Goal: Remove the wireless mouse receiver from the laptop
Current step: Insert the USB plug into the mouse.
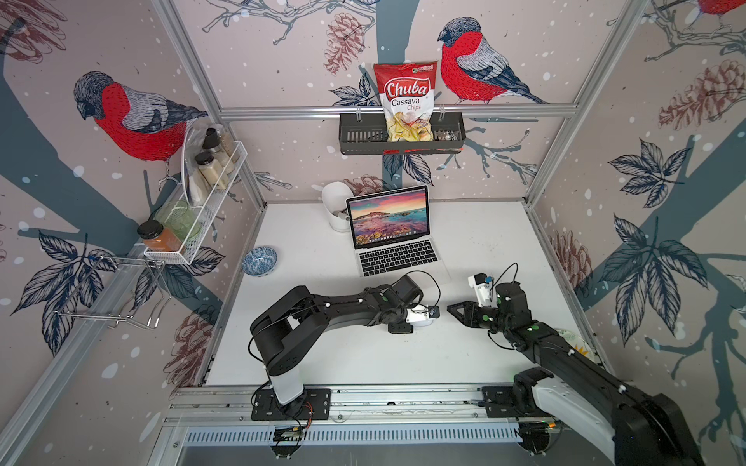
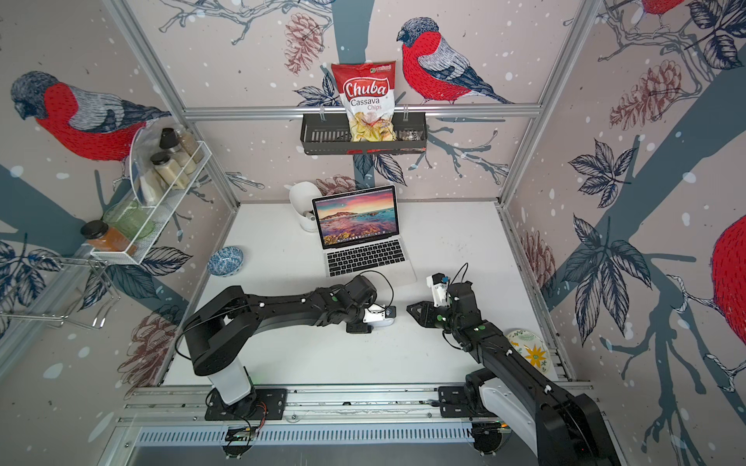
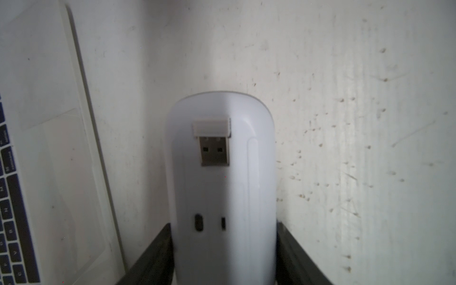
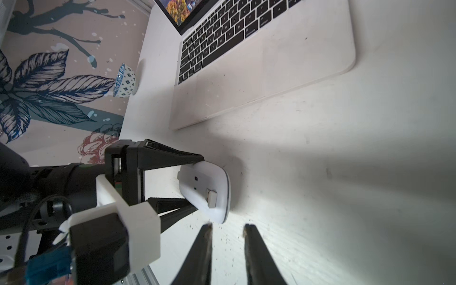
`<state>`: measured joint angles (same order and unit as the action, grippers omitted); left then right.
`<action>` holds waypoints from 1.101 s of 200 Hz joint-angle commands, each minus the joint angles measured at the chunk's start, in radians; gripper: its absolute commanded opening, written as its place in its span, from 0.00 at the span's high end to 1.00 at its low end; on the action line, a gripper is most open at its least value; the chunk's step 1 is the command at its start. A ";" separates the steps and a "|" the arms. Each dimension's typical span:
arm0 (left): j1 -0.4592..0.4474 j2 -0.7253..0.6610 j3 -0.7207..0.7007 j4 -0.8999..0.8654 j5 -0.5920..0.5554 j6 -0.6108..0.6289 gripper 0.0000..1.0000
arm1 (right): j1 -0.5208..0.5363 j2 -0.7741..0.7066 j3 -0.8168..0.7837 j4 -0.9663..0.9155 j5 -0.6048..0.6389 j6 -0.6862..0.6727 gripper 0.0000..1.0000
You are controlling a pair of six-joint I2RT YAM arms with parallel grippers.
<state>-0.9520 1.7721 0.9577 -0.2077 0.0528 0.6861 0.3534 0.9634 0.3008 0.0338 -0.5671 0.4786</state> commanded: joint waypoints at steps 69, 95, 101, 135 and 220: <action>0.004 0.036 -0.022 -0.100 -0.061 0.015 0.50 | 0.092 0.222 0.138 0.017 -0.043 -0.146 0.76; 0.005 0.037 -0.023 -0.100 -0.060 0.015 0.50 | 0.126 0.262 0.144 0.019 -0.039 -0.152 0.76; 0.004 0.039 -0.022 -0.100 -0.060 0.015 0.50 | 0.134 0.269 0.146 0.018 -0.036 -0.154 0.76; 0.004 0.036 -0.023 -0.099 -0.059 0.017 0.50 | 0.176 0.285 0.164 -0.003 -0.020 -0.170 0.76; 0.006 0.044 -0.024 -0.099 -0.058 0.015 0.50 | 0.202 0.307 0.162 -0.015 -0.001 -0.180 0.76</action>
<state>-0.9516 1.7737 0.9550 -0.2035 0.0578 0.6888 0.5491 1.2480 0.4599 0.0196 -0.5625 0.3141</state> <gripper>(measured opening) 0.611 0.240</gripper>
